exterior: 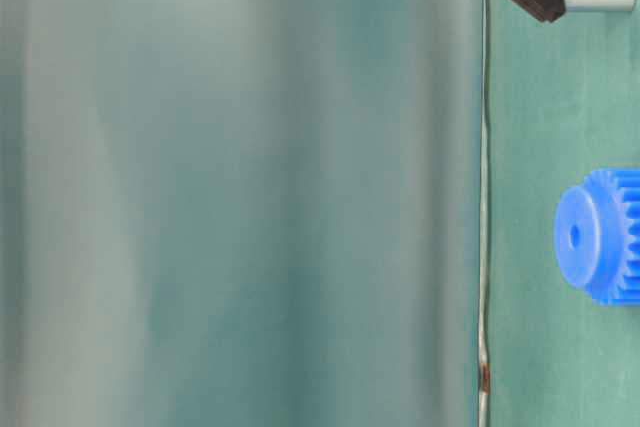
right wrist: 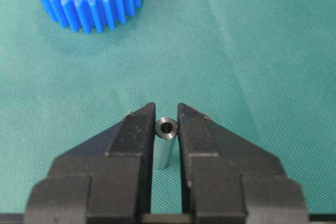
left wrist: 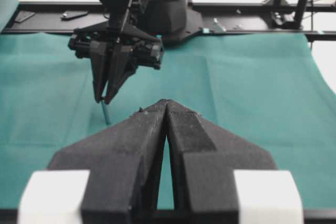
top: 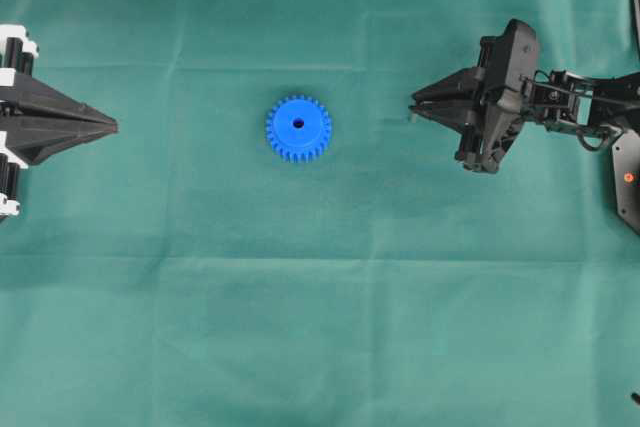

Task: Insert the shaft placed at a random location into the center hole of the medium gear at another random location.
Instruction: 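Lift the shaft upright with the right gripper, then carry the shaft left over the blue gear's center hole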

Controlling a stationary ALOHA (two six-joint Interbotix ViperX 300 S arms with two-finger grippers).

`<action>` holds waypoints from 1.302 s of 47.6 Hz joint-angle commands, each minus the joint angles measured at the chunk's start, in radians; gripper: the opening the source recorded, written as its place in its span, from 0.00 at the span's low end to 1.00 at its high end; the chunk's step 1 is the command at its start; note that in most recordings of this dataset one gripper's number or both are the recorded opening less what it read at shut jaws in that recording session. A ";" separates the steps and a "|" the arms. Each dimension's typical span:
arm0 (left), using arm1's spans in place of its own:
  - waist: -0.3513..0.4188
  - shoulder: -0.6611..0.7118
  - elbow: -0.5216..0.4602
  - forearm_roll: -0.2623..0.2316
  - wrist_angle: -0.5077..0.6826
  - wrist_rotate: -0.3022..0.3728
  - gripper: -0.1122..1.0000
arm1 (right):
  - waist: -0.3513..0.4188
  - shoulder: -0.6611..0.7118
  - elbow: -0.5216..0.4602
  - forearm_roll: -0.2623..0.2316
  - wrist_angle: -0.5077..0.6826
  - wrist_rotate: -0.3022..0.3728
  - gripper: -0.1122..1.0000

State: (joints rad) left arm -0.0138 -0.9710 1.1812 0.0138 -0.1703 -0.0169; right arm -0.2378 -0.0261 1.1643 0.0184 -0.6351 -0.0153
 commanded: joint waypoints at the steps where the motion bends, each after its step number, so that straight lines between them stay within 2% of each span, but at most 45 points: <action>1: -0.003 0.003 -0.025 0.003 -0.002 0.000 0.10 | 0.002 -0.006 -0.014 -0.002 -0.012 -0.012 0.21; 18: -0.002 0.005 -0.025 0.003 0.003 0.000 0.10 | 0.002 -0.058 -0.029 0.003 0.012 -0.005 0.21; 33: -0.002 0.003 -0.025 0.003 0.011 -0.002 0.10 | 0.002 -0.222 -0.083 0.003 0.222 -0.011 0.21; 41: -0.002 0.003 -0.025 0.003 0.012 -0.002 0.10 | 0.005 -0.264 -0.103 0.000 0.287 -0.014 0.21; 62: -0.002 0.003 -0.025 0.003 0.015 -0.002 0.10 | 0.008 -0.256 -0.114 0.000 0.296 -0.012 0.21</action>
State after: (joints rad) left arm -0.0138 -0.9710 1.1812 0.0138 -0.1503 -0.0169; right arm -0.2347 -0.2761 1.0769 0.0184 -0.3421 -0.0153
